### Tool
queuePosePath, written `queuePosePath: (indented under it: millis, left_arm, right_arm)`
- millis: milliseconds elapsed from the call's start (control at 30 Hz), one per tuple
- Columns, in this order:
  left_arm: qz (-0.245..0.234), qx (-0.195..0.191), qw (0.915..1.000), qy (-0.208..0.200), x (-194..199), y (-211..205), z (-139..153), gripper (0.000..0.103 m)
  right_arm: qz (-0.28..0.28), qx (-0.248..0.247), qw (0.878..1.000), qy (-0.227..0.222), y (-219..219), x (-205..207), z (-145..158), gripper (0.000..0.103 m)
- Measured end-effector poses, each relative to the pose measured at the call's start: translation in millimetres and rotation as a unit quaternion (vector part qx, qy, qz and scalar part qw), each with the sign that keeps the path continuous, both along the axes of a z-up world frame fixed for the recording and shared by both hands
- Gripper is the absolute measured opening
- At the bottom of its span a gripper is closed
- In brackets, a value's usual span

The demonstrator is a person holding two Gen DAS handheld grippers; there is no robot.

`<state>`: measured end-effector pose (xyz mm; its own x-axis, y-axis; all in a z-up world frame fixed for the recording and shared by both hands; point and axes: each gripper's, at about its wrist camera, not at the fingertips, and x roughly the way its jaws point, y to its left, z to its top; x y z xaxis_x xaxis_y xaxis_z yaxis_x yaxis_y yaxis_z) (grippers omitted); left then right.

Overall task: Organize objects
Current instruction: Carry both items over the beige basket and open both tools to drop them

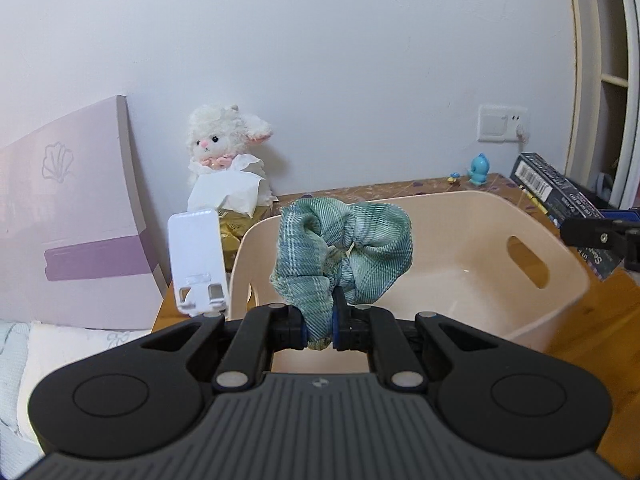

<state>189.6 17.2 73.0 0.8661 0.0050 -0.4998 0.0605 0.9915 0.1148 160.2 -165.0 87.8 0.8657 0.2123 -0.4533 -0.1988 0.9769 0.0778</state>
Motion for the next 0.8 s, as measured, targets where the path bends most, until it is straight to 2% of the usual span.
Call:
queuePosePath:
  millis: [233,267,367,433,467,500,533,567,633,667,700,733,800]
  left_arm:
    - [0.009,0.023,0.9970,0.074,46,-14,-38,0.012]
    - [0.012,0.017,0.9968,0.077,49,-13,-42,0.013]
    - [0.019,-0.034,0.9945,0.097,59,-2,-49,0.014]
    - [0.025,-0.016,0.9951,0.094,61,-5,-51,0.017]
    - [0.027,-0.013,0.9951,0.094,61,-5,-51,0.017]
    - [0.027,-0.018,0.9951,0.093,60,-4,-51,0.025]
    - [0.023,-0.022,0.9954,0.090,60,-2,-50,0.029]
    - [0.022,-0.022,0.9960,0.084,57,-2,-48,0.034]
    - [0.019,-0.017,0.9973,0.069,50,-2,-42,0.053]
    - [0.020,-0.015,0.9977,0.063,45,-2,-38,0.062]
    - [0.027,-0.017,0.9979,0.057,41,-2,-34,0.080]
    - [0.032,-0.022,0.9981,0.047,36,0,-29,0.089]
    - [0.037,-0.031,0.9982,0.036,25,4,-23,0.090]
  right_arm:
    - [0.005,-0.036,0.998,0.050,28,33,-29,0.021]
    - [0.007,-0.037,0.998,0.059,30,36,-33,0.021]
    - [0.002,-0.065,0.995,0.072,38,45,-44,0.022]
    - [-0.003,-0.085,0.993,0.077,41,47,-49,0.021]
    - [-0.005,-0.088,0.993,0.080,41,49,-51,0.032]
    - [-0.007,-0.085,0.993,0.084,40,50,-53,0.034]
    - [-0.008,-0.077,0.993,0.086,38,50,-53,0.040]
    - [-0.008,-0.068,0.994,0.088,36,49,-52,0.052]
    - [-0.012,-0.055,0.995,0.082,33,43,-47,0.066]
    - [-0.013,-0.054,0.996,0.075,32,40,-43,0.070]
    - [-0.015,-0.056,0.996,0.065,32,34,-38,0.072]
    - [-0.027,-0.060,0.996,0.054,31,29,-34,0.079]
    - [-0.030,-0.062,0.997,0.039,31,17,-26,0.090]
